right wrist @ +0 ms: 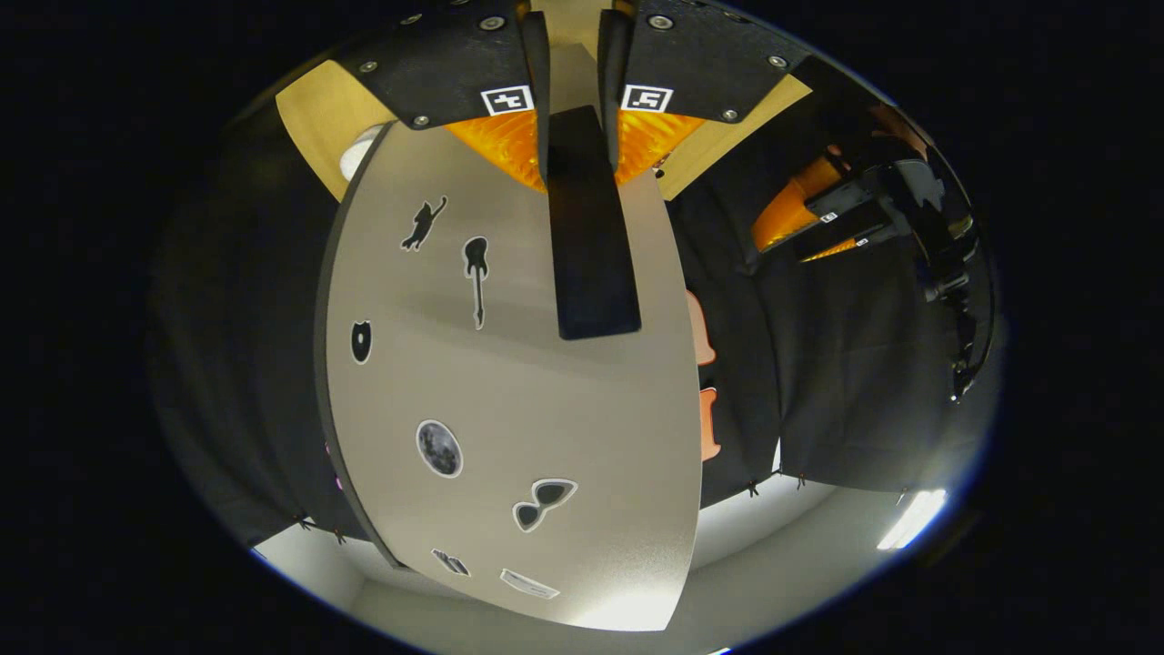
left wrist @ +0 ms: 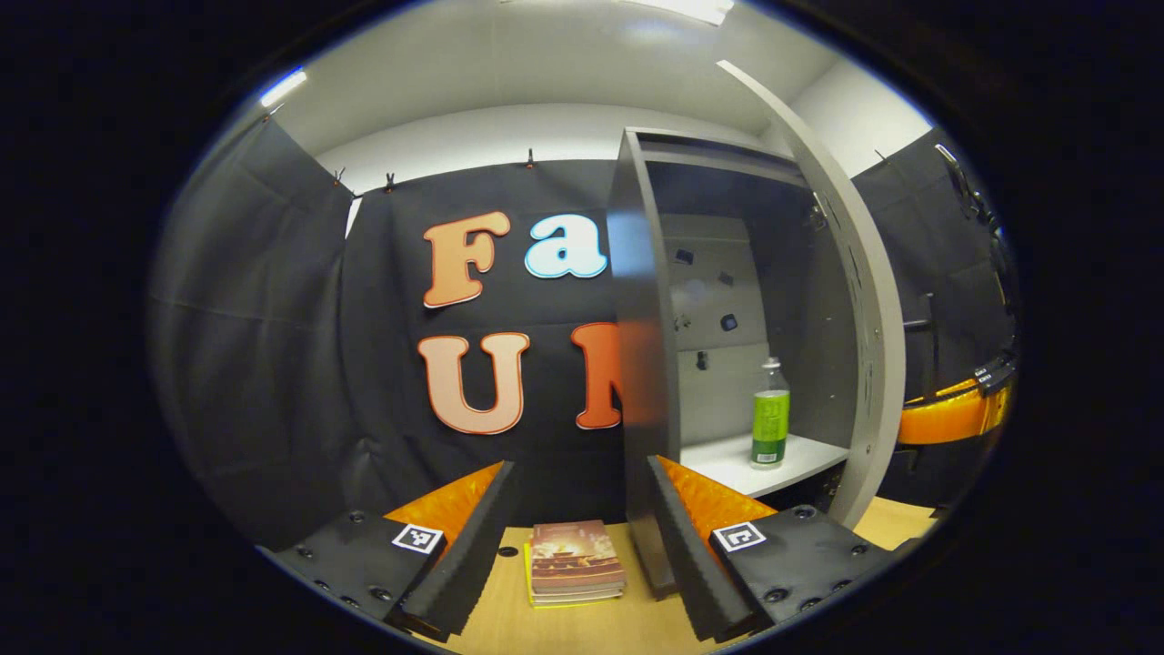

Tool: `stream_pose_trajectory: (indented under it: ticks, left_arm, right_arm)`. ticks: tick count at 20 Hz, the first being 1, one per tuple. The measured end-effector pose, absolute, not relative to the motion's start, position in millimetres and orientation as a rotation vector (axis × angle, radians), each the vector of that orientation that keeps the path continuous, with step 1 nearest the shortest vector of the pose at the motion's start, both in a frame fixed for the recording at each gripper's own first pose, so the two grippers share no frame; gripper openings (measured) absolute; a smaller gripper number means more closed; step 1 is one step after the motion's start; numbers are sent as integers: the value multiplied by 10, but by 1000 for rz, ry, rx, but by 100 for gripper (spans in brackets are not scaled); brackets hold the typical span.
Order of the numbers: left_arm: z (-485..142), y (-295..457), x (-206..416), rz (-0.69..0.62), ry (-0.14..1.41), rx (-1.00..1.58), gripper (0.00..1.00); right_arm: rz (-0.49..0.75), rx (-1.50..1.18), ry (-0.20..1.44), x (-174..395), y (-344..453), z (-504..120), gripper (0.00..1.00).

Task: Open the cabinet door with the right hand, grasp the bottle in the cabinet with the left hand and place it on the coaster, then close the cabinet door with the right hand.

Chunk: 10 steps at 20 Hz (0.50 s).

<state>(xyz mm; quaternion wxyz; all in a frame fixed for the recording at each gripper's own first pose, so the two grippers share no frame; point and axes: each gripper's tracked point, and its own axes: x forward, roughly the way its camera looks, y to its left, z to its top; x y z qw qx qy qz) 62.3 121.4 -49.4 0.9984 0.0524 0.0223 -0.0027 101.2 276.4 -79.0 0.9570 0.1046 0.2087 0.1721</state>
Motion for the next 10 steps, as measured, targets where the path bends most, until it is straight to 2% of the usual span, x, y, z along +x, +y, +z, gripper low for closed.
stream_pose_trajectory:
  ticks: [1, 5, 6, 7, 8, 10]
  left_arm:
    - [-516, 1089, 649, -23, 47, 96, 92]
    - [-504, 621, 698, -88, 49, 46, 95]
    - [-499, 551, 707, -92, 52, 41, 89]
    - [-486, 466, 731, -96, 49, 35, 96]
    - [-470, 388, 742, -100, 48, 31, 89]
    - [-488, 224, 762, -111, 50, 31, 89]
  right_arm:
    - [338, 211, 436, 928, 2682, -790, 21]
    - [271, 208, 420, 591, 2200, -735, 21]
    - [252, 211, 413, 542, 2112, -732, 18]
    - [238, 216, 407, 503, 2023, -732, 18]
    - [225, 225, 402, 483, 1935, -726, 18]
    - [200, 232, 391, 526, 1836, -750, 17]
